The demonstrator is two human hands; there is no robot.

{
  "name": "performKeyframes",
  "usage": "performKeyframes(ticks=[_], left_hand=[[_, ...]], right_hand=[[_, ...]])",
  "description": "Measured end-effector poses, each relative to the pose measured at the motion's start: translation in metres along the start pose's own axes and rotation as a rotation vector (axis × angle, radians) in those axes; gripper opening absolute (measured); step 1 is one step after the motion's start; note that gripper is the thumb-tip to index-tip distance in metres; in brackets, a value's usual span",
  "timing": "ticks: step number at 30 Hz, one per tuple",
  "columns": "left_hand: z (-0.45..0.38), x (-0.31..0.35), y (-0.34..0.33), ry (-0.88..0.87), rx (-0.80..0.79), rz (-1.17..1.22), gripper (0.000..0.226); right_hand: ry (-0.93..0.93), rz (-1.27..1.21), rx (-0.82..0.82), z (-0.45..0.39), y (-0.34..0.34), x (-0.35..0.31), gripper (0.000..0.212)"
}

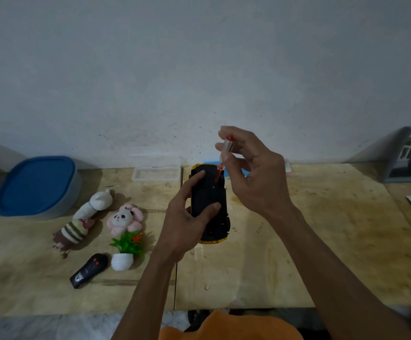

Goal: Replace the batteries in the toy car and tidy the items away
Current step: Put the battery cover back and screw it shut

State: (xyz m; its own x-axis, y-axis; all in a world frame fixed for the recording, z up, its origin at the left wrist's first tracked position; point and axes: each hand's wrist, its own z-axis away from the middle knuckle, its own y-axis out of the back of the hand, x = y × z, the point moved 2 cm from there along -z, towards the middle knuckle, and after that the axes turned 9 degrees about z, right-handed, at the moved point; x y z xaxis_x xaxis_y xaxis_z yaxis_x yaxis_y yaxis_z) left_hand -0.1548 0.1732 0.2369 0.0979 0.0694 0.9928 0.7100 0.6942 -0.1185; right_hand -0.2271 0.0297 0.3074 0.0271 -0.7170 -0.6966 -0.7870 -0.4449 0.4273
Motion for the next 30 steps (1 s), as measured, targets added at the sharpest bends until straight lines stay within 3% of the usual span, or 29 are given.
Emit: performKeyframes(ticks=[6,22,30], left_hand=[[-0.002,-0.002,0.004,0.006,-0.002,-0.009,0.067],[-0.005,-0.01,0.005,0.027,-0.03,0.02,0.063],[-0.007,-0.019,0.01,0.135,0.045,0.094,0.083]], right_hand=[[-0.037,0.031,0.086,-0.002,-0.003,0.001,0.034],[-0.127,-0.031,0.111,0.002,-0.01,0.005,0.037],[-0.279,-0.123,0.233,-0.001,0.001,0.005,0.036]])
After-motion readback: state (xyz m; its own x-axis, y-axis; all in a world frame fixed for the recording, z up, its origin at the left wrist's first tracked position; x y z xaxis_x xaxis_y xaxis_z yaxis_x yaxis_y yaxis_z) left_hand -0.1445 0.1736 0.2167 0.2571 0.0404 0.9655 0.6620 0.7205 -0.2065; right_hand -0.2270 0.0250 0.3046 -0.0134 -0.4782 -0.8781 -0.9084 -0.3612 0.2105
